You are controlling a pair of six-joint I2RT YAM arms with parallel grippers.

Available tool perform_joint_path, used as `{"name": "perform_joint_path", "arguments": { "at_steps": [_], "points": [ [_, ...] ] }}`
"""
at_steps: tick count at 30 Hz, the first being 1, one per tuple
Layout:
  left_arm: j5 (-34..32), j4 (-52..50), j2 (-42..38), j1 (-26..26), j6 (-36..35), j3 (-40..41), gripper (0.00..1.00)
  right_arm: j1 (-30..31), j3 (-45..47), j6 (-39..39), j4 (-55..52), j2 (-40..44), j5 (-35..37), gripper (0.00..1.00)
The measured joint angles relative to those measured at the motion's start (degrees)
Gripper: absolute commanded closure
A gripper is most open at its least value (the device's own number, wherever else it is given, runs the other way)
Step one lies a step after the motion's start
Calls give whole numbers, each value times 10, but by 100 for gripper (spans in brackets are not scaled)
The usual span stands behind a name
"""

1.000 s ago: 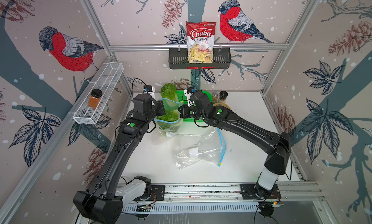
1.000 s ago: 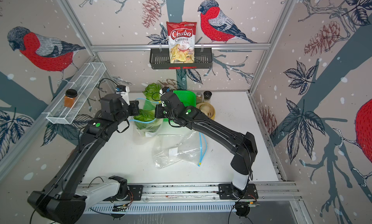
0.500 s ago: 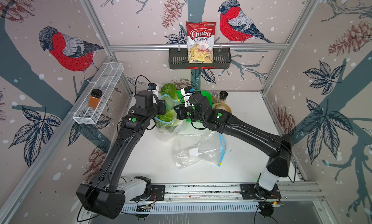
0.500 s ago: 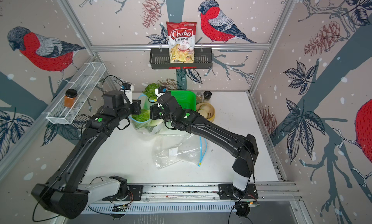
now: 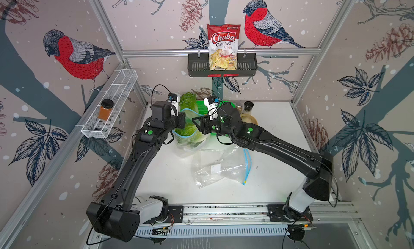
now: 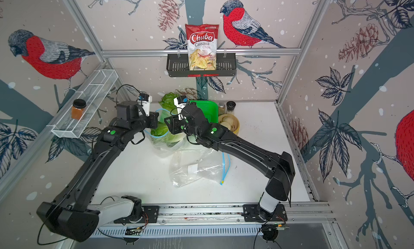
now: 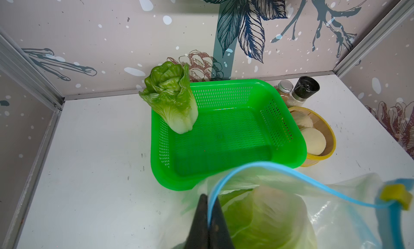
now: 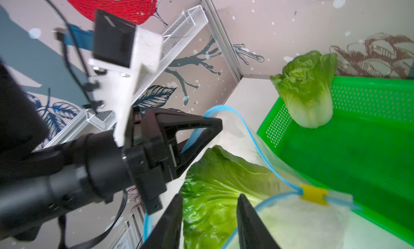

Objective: Put the chinese cabbages into a zipper bag and zip it
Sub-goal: Adjust the zipper food storage bag at the center of the board.

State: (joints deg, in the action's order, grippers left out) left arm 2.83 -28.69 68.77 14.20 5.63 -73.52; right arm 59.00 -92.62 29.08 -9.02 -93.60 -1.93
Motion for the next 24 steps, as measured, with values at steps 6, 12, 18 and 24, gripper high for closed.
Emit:
{"name": "perform_joint_path", "arguments": {
  "at_steps": [6, 12, 18, 24],
  "points": [
    [4, -1, -1, -18, -19, 2, 100, -61, 62, -49, 40, 63, -68, 44],
    [22, -3, -6, -26, -45, 2, 100, -146, 133, -82, 83, 106, -166, 40],
    [36, -5, -6, -37, -61, -1, 100, -192, 169, -113, 120, 89, -249, 41],
    [50, -7, -8, -42, -79, -3, 100, -195, 165, -173, 137, 47, -327, 43]
  ]
}}
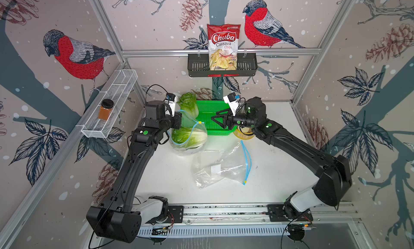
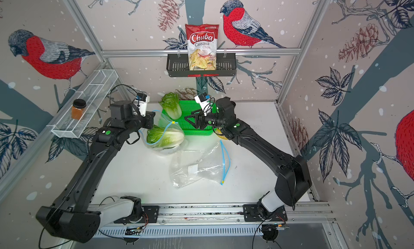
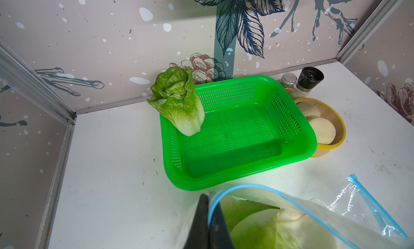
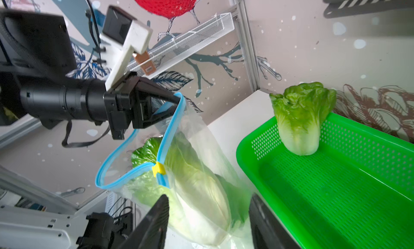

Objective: Put the chinese cabbages into a zipper bag and zip it
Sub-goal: Adjust the zipper food storage bag at the center of the board.

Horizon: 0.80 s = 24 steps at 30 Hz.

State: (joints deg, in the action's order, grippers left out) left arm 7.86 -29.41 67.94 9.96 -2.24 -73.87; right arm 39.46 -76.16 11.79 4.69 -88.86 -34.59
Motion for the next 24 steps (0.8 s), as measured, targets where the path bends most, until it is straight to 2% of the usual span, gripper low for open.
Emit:
{"name": "perform_joint_path", "arguments": {
  "at_steps": [6, 12, 16, 24],
  "points": [
    [14, -9, 8, -2, -19, -14, 100, 6, -19, -49, 11, -53, -59, 46],
    [15, -9, 26, -2, -22, -27, 100, 29, -44, -113, -6, -83, -74, 49],
    [13, -9, 31, -2, -22, -30, 100, 33, -15, -133, -5, -74, -75, 51],
    [12, -9, 37, -2, -16, -31, 100, 72, -42, -162, -27, -97, -76, 53]
  ]
}}
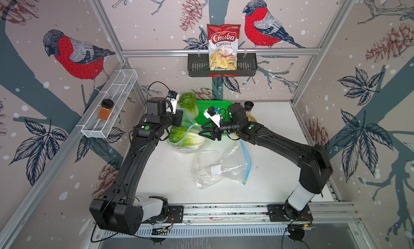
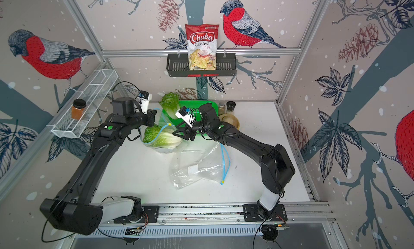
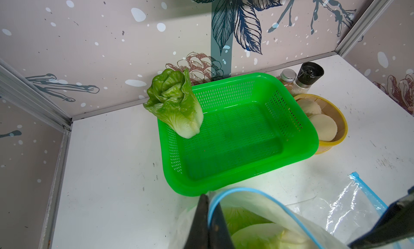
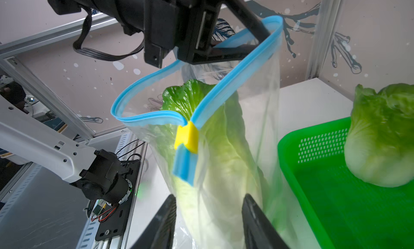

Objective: Put the chinese cabbages into a zipper bag and zip it
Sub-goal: Adjust the zipper food storage bag at the center of the board.

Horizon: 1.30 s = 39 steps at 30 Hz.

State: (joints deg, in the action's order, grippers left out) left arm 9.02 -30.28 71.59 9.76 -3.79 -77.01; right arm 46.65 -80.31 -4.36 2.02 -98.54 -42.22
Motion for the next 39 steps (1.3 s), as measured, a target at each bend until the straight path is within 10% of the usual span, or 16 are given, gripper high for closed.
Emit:
{"name": "perform_joint_path", "arguments": {
  "at_steps": [15, 39],
  "points": [
    [-5, 1, 1, 0, 9, 7, 100, 14, -47, -2, -2, -29, -3, 92],
    [13, -33, -16, -1, 39, -75, 100, 42, -115, 107, -69, 45, 142, 100]
  ]
}}
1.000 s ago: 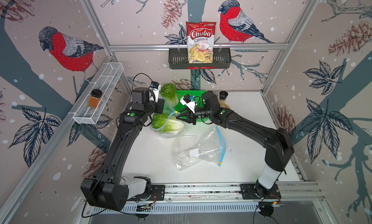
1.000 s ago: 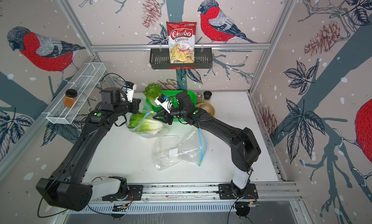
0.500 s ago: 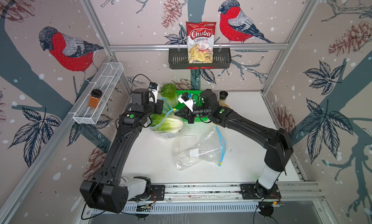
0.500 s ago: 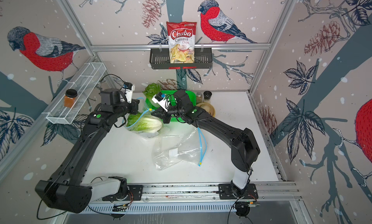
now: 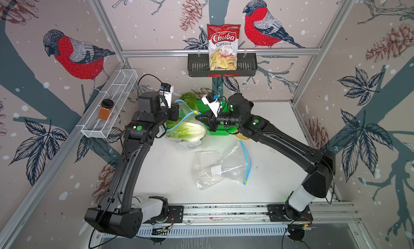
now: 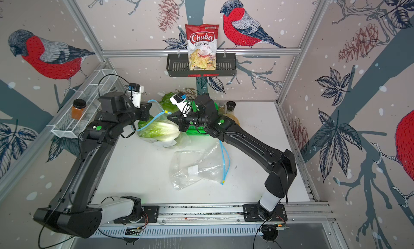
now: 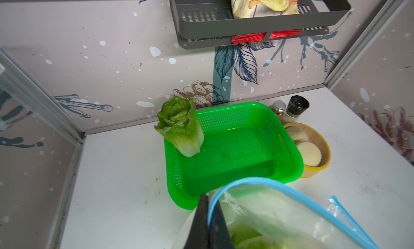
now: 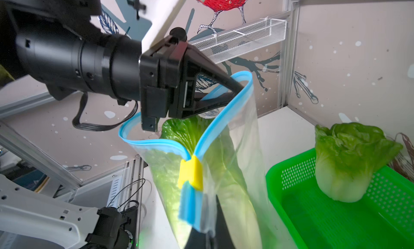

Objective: Put the chinese cabbages into a zipper bag and zip it
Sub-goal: Adjust the zipper food storage bag at the center of the board, then zip the zipper on the zipper food storage bag.

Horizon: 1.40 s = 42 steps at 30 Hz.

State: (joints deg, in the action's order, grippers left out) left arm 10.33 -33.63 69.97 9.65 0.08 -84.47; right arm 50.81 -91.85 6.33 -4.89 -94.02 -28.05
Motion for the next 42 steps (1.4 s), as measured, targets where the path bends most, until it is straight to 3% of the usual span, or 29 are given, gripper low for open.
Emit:
{"name": "perform_joint_path", "arguments": {
  "at_steps": [10, 15, 17, 21, 27, 31, 34, 42],
  "points": [
    [62, 33, -13, 35, 29, 114, 98, -25, 154, 58, 19, 58, 44, 100],
    [61, 71, -20, 40, 16, 147, 82, -35, 173, 60, 51, 49, 36, 100],
    [60, 80, -25, 40, 8, 148, 62, -43, 181, 60, 69, 48, 34, 100],
    [50, 92, -40, 40, -21, 145, 52, -53, 191, 69, 99, 46, 18, 100],
    [32, 97, -85, 40, -82, 130, 50, -62, 198, 56, 124, 42, -12, 100],
    [71, 117, -113, 45, -125, 126, 47, -77, 198, 50, 129, 42, -33, 100],
    [114, 134, -128, 59, -153, 132, 39, -80, 191, 38, 129, 41, -46, 100],
    [171, 130, -65, 106, -208, 95, 41, -80, 181, 7, 116, 40, -74, 100]
  ]
}}
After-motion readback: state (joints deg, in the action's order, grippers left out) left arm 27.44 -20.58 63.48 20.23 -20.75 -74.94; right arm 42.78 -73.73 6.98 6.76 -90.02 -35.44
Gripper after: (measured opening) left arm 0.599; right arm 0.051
